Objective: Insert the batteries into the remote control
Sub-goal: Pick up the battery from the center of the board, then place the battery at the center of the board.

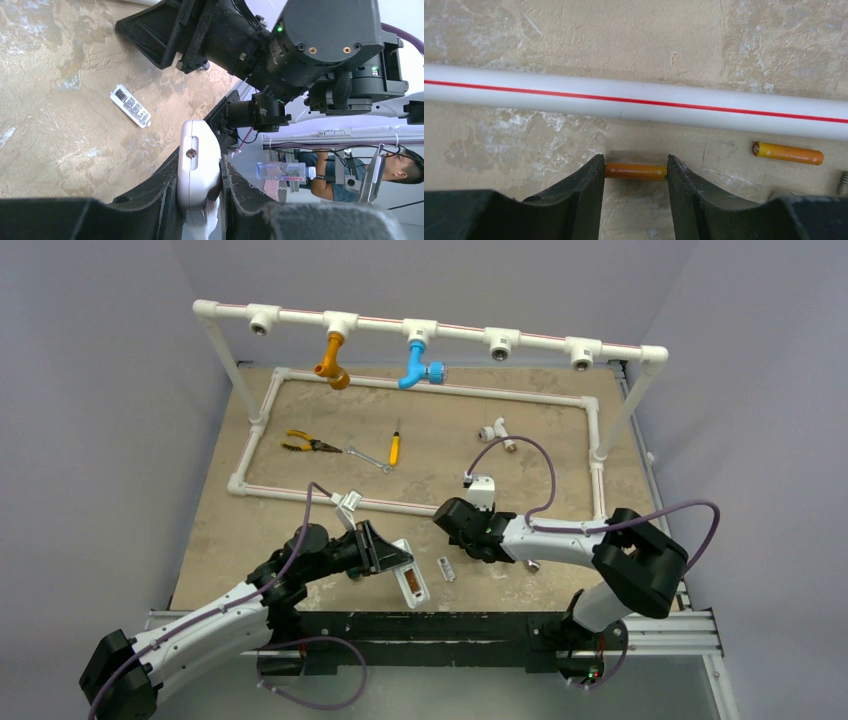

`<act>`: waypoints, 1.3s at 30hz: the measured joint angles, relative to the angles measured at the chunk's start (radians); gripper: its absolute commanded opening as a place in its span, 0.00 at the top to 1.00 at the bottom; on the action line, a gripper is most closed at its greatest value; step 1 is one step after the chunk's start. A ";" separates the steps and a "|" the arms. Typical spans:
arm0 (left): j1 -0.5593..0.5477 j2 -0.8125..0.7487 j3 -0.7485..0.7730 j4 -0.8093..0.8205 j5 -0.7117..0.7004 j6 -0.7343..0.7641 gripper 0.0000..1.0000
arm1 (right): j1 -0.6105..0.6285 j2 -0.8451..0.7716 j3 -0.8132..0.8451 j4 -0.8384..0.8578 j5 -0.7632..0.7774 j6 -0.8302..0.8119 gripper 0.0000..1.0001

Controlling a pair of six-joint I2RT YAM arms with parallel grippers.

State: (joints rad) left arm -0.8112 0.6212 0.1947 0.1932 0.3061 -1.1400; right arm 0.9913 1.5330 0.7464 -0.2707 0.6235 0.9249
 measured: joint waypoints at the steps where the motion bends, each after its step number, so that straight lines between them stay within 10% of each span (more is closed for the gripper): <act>1: 0.001 0.000 0.000 0.000 0.000 0.000 1.00 | 0.000 -0.013 -0.006 -0.002 -0.010 -0.013 0.65; 18: 0.006 -0.005 0.015 -0.032 -0.002 0.014 1.00 | -0.004 -0.201 -0.103 0.019 -0.388 -0.576 0.55; 39: 0.006 -0.039 0.026 -0.091 -0.012 0.034 1.00 | -0.004 -0.175 0.007 -0.232 -0.303 -0.508 0.30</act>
State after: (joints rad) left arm -0.8051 0.5823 0.2207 0.1024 0.2943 -1.1065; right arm 0.9871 1.3575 0.7536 -0.5030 0.3210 0.4168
